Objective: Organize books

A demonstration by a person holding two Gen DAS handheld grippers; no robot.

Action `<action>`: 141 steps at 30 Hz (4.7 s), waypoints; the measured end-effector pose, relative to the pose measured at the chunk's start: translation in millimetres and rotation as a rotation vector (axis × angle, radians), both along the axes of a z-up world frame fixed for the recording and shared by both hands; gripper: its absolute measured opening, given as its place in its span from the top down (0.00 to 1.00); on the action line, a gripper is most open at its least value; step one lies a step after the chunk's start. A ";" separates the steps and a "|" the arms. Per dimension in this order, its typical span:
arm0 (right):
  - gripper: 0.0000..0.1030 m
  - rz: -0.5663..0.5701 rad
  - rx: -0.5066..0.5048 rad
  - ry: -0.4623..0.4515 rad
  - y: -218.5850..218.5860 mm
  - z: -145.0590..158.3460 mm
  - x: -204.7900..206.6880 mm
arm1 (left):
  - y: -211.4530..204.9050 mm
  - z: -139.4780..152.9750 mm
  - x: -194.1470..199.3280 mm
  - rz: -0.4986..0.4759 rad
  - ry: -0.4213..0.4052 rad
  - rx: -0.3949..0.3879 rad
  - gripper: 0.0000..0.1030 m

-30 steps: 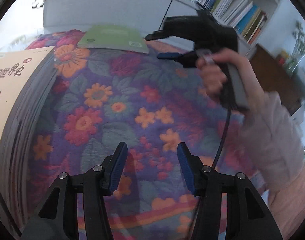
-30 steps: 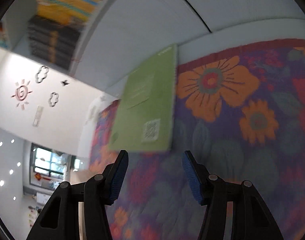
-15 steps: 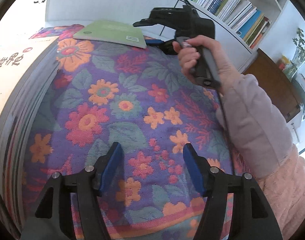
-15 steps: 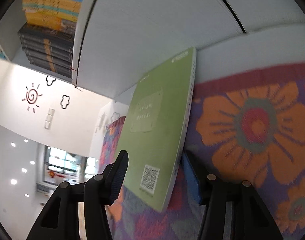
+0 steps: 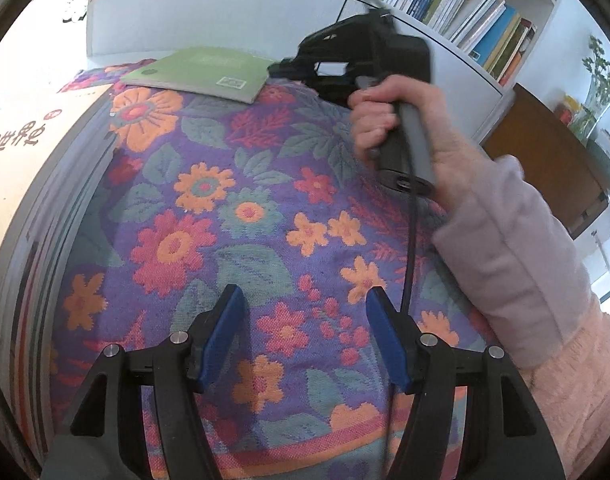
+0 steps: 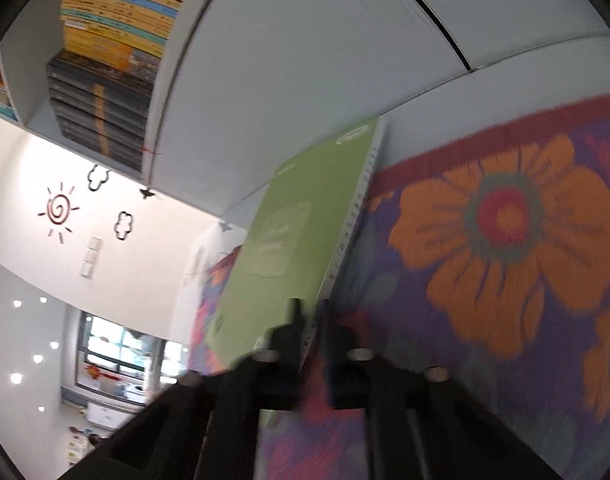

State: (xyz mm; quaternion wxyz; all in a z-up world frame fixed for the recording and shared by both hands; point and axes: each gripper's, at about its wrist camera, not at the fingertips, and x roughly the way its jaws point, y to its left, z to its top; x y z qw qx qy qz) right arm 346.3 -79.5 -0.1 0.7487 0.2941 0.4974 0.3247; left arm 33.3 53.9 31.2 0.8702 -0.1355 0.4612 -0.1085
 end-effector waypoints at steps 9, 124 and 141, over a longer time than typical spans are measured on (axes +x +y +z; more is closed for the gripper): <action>0.84 0.029 -0.080 0.187 14.5 -9.2 -19.9 | -1.4 0.2 -1.8 0.003 0.002 -0.010 0.40; 0.43 -0.142 -0.518 -0.265 -204.2 35.8 -241.1 | -75.5 -8.4 22.3 -0.073 -0.047 -0.201 0.40; 0.22 0.092 -0.353 -0.146 -195.4 39.3 -252.8 | -82.2 -0.9 21.0 -0.260 0.010 -0.259 0.27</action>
